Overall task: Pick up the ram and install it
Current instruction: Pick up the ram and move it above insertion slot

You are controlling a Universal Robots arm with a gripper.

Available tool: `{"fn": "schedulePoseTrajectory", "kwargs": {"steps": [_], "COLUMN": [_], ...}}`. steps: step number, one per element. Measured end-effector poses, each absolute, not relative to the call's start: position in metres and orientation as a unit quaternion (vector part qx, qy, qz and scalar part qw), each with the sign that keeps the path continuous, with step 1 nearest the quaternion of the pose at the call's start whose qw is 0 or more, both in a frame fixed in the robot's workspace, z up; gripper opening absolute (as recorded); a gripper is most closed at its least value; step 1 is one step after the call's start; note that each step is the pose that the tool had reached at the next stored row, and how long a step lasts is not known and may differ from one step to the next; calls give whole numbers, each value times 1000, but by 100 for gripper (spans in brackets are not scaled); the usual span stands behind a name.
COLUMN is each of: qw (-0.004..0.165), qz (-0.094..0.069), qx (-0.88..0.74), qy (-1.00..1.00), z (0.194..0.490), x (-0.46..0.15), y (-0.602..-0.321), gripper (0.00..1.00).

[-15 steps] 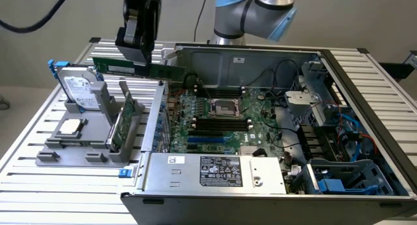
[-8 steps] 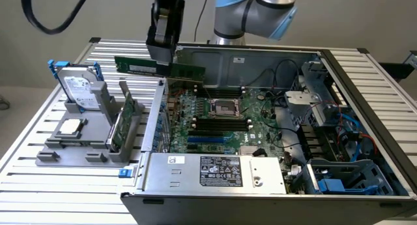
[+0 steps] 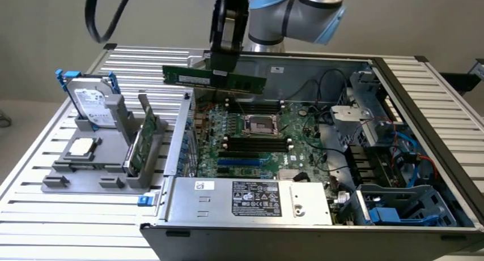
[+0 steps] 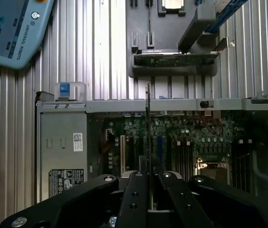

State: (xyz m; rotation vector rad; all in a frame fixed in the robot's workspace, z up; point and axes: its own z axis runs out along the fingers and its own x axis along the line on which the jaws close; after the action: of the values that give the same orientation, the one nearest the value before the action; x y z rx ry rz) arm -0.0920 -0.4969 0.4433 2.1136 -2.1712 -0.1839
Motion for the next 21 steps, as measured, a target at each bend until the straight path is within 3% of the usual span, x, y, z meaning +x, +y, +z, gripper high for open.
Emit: {"fn": "schedulePoseTrajectory", "kwargs": {"steps": [21], "qw": [46], "qz": [-61], "qx": [698], "qy": [-712], "z": [424], "x": [-41], "y": [-467], "gripper": [14]}}
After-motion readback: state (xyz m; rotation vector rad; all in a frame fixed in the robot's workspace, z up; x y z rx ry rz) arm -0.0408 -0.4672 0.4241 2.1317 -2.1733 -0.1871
